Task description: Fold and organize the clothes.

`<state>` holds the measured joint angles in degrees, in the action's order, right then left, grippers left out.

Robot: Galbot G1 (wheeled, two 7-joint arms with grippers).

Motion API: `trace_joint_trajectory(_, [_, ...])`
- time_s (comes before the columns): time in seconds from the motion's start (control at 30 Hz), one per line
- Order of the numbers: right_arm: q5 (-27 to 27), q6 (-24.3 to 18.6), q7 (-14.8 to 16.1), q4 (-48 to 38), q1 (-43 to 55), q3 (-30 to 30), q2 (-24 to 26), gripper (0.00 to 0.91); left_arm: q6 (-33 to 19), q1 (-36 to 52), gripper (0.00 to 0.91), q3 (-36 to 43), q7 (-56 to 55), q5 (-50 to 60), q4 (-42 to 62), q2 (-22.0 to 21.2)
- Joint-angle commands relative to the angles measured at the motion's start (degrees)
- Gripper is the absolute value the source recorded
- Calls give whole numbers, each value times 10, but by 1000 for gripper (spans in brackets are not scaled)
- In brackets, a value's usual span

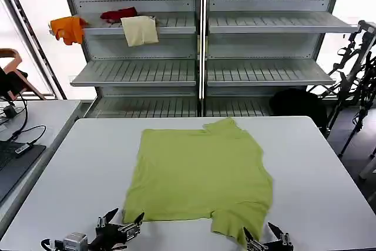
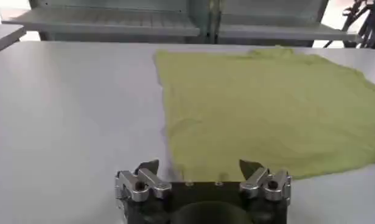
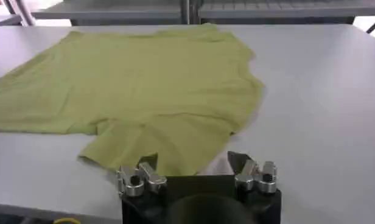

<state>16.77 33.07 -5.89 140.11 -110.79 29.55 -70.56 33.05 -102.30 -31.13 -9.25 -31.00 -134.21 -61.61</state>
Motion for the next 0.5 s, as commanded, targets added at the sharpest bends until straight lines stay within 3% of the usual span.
trace_joint_trajectory(0.03, [-19, 2, 3, -2, -1, -24, 1, 40, 0, -8, 605, 2, -2, 15, 2, 1])
trace_joint_trajectory(0.07, [-21, 2, 2, -4, 1, -26, -1, 0, 0, -6, 423, 4, -2, 16, 6, 0])
trace_joint_trajectory(0.1, [-22, 2, 1, -6, 3, -26, -3, 0, 0, -5, 322, 5, -2, 17, 7, -1])
trace_joint_trajectory(0.13, [-23, 2, 1, -7, 4, -26, -3, 0, 0, -4, 30, 6, -2, 18, 10, -2])
trace_joint_trajectory(0.5, [-25, 2, 2, -15, 2, -25, -5, 0, 0, -5, 10, 17, -3, 30, 12, -3])
